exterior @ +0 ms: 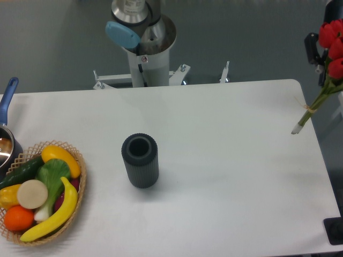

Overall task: Pick up the flowers from the vase
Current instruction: 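Carry the tulip bunch up and away from the vase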

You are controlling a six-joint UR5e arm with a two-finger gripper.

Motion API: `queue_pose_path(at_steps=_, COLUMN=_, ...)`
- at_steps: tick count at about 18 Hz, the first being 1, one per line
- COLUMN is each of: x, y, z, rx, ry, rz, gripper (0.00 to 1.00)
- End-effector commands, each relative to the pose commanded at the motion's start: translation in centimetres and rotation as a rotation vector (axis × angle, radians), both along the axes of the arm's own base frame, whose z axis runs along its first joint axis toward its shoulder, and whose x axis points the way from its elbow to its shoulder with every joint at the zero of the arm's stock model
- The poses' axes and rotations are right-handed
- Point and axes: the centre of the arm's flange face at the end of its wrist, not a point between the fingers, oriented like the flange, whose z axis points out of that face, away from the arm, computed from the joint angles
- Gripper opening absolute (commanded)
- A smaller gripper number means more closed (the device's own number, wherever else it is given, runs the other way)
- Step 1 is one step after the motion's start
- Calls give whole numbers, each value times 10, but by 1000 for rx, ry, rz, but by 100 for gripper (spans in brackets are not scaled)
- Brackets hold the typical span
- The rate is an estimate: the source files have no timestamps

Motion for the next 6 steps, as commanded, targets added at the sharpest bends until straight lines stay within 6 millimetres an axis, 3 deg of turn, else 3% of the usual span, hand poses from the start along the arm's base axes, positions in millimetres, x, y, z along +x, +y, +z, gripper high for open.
queue_pose_path(at_steps=6, x=1, y=2, z=0, rx=1, ry=-9, rz=-1, gripper=48)
